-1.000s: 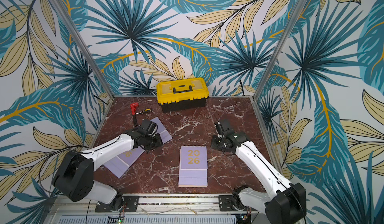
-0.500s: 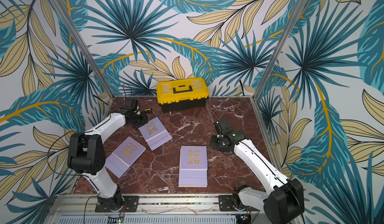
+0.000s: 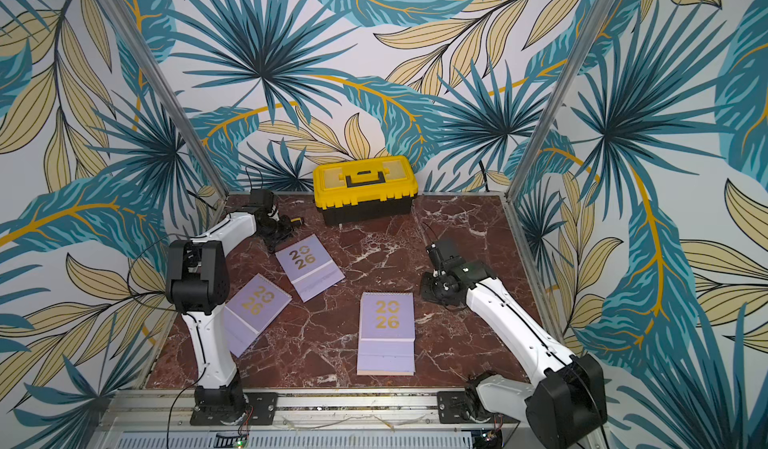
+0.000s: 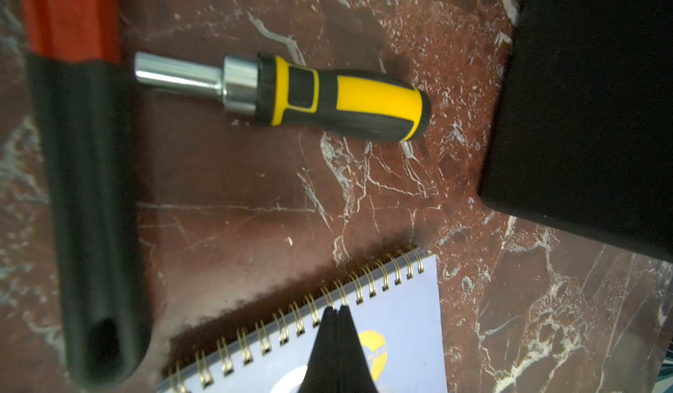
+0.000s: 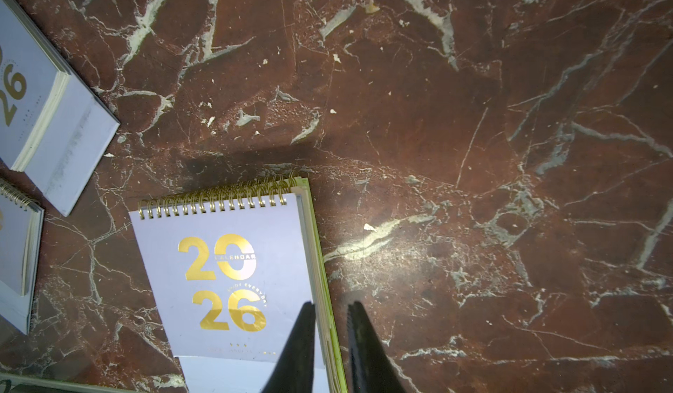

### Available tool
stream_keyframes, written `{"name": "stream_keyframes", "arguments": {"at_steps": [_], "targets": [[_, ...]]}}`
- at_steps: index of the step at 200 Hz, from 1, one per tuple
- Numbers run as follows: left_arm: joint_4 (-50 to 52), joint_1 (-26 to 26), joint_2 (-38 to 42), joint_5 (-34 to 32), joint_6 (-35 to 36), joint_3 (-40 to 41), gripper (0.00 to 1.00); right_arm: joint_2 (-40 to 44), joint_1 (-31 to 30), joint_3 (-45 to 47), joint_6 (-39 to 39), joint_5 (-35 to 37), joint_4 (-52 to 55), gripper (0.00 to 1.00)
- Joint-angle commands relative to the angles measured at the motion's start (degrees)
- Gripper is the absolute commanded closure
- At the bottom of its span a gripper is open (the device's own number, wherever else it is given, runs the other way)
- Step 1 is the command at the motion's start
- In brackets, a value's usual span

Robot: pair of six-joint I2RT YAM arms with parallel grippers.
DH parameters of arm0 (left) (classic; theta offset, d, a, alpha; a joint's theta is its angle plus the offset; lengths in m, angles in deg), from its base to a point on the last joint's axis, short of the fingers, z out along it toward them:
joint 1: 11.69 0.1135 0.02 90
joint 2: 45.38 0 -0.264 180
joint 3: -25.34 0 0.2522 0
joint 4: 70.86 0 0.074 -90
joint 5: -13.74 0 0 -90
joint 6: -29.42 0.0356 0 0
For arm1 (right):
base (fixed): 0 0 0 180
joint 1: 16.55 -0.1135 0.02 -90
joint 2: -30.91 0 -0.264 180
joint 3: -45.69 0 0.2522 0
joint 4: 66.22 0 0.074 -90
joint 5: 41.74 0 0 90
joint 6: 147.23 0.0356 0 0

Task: Stack the calendars
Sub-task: Move the calendar to the center of the board.

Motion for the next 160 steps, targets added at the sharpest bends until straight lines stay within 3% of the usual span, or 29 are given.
{"name": "stream_keyframes", "arguments": {"at_steps": [1,110,160], "targets": [[0.7,0.6,-1.3,1.0,1.2,-3.0,1.0,-0.6,-0.2,-0.4,-0.7,-0.4,1.6,0.8],[1.5,0.4,-6.2,7.3,0.4,-4.2,1.0,0.3,-0.2,-0.8,-0.9,-0.8,2.6,0.8],[1.5,-3.3,-5.2,8.4,0.1,-2.2,1.0,-0.5,-0.2,-1.1,-0.8,-2.0,0.9,0.8]]}}
